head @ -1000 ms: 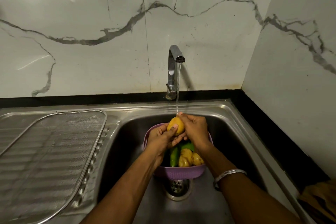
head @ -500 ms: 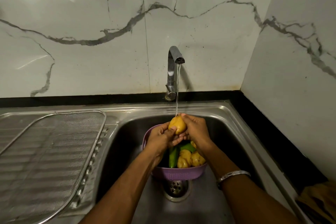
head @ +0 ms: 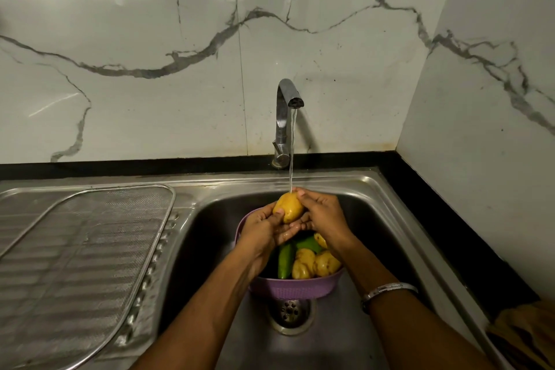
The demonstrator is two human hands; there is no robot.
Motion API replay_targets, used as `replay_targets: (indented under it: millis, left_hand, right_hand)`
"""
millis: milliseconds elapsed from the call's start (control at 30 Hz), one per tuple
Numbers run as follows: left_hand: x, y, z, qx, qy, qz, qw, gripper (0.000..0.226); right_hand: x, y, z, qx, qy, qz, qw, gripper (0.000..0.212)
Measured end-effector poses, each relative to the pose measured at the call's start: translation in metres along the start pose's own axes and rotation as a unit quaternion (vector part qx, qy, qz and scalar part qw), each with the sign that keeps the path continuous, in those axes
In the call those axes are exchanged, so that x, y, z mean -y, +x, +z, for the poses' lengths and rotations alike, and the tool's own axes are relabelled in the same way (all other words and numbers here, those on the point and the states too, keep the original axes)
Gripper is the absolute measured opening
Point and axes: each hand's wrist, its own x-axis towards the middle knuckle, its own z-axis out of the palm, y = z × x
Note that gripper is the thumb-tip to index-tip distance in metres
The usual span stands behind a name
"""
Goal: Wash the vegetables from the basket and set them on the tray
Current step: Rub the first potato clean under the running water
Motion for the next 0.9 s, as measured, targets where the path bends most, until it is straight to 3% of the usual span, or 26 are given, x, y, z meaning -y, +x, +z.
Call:
replay_targets:
  millis: [133, 300, 400, 500, 633, 733, 833, 900]
  left_hand:
    - [0.001, 0.003, -0.003, -0.011, 0.035, -0.012, 0.999, 0.03]
    - [0.005, 0.0, 0.006, -0.022, 0.166, -0.017, 0.986, 0.026]
    - [0.014, 0.003, 0.004, -0.018, 0.284, 0.041, 0.958, 0.021]
    - [0.022, 0.005, -0.004, -0.005, 0.376, 0.055, 0.925, 0.043]
    - [0.015, 0.007, -0.003, -0.065, 0.317, 0.074, 0.943, 0.035]
    - [0.01, 0.002, 0.001, -0.048, 0.269, 0.077, 0.959, 0.03]
    - [0.012, -0.002, 0.0, -0.016, 0.315, 0.111, 0.942, 0.026]
    - [0.014, -0.001, -0.002, -0.018, 0.328, 0.12, 0.937, 0.025]
  right_hand:
    - [0.003, -0.003, 0.004, 0.033, 0.008, 0.001, 0.999, 0.025]
    - [0.002, -0.007, 0.005, -0.038, -0.053, -0.01, 0.998, 0.022]
    - [0.004, -0.005, 0.0, -0.039, -0.105, 0.018, 0.994, 0.029]
    - [0.004, -0.007, -0.005, 0.017, -0.12, 0.037, 0.992, 0.03]
    - [0.007, -0.009, -0.002, 0.075, -0.067, 0.06, 0.993, 0.025]
    - [0.009, -0.011, 0.0, 0.035, -0.017, 0.073, 0.997, 0.021]
    - [0.005, -0.01, 0.004, -0.04, -0.015, 0.055, 0.998, 0.017]
    - [0.004, -0.008, 0.006, -0.044, -0.024, 0.047, 0.998, 0.018]
